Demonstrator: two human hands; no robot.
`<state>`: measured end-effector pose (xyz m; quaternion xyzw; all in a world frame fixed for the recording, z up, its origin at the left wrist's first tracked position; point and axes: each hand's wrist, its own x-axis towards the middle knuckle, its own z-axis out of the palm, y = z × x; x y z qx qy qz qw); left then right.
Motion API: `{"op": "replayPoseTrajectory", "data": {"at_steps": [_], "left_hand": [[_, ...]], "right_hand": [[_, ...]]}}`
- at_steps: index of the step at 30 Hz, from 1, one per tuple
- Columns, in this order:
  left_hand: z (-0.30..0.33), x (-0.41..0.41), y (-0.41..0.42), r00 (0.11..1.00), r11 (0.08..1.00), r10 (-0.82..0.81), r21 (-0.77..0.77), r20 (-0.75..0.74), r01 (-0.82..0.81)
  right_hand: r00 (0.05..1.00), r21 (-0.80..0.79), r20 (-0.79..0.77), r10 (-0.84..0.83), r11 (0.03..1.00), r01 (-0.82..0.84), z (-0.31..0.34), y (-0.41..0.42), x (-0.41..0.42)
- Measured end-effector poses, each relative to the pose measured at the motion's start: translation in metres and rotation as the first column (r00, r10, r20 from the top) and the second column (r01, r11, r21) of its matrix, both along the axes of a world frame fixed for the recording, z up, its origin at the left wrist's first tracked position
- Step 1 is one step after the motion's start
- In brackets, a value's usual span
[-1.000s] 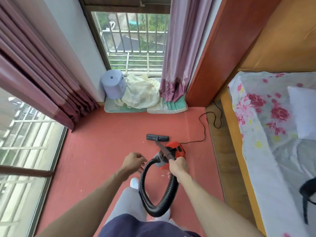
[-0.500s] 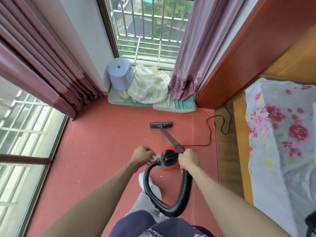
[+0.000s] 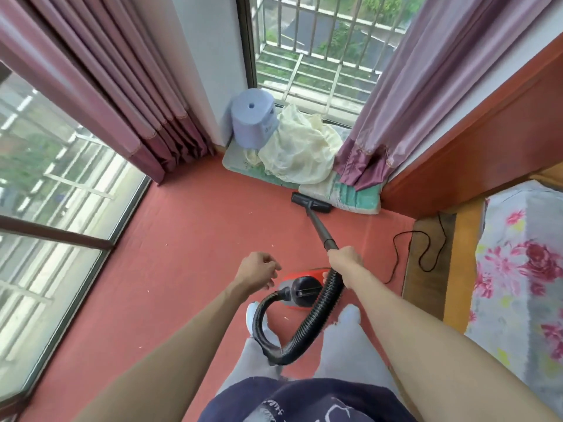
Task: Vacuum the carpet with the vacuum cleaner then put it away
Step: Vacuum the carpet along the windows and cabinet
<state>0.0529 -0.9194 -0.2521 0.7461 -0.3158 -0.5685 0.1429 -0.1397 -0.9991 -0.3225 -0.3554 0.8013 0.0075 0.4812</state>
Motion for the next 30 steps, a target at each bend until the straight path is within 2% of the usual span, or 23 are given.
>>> {"op": "replayPoseTrajectory", "data": {"at_steps": [5, 9, 13, 17, 25, 30], "left_hand": [[-0.007, -0.038, -0.003, 0.98, 0.981, 0.192, 0.018, 0.045, -0.193], [-0.012, -0.096, -0.008, 0.926, 0.926, 0.376, 0.029, 0.041, -0.377], [-0.007, -0.161, -0.008, 0.913, 0.911, 0.408, 0.054, 0.004, -0.408], [0.007, -0.204, -0.003, 0.908, 0.908, 0.417, 0.044, -0.034, -0.416], [0.036, -0.228, 0.043, 0.85, 0.847, 0.525, -0.068, -0.042, -0.527], [0.03, -0.242, 0.091, 0.785, 0.783, 0.614, -0.061, -0.079, -0.619]], "right_hand": [[0.988, 0.136, 0.137, 0.071, 0.987, -0.09, -0.042, -0.011, -0.038], [0.96, 0.131, 0.188, 0.205, 0.964, -0.232, -0.006, 0.004, -0.071], [0.93, 0.087, 0.122, 0.347, 0.929, -0.359, 0.019, -0.002, -0.112], [0.891, 0.079, 0.173, 0.419, 0.896, -0.436, 0.04, -0.005, -0.13], [0.769, 0.046, 0.117, 0.628, 0.77, -0.636, 0.067, 0.052, -0.149], [0.676, 0.06, 0.049, 0.735, 0.673, -0.737, 0.075, 0.087, -0.168]]}}
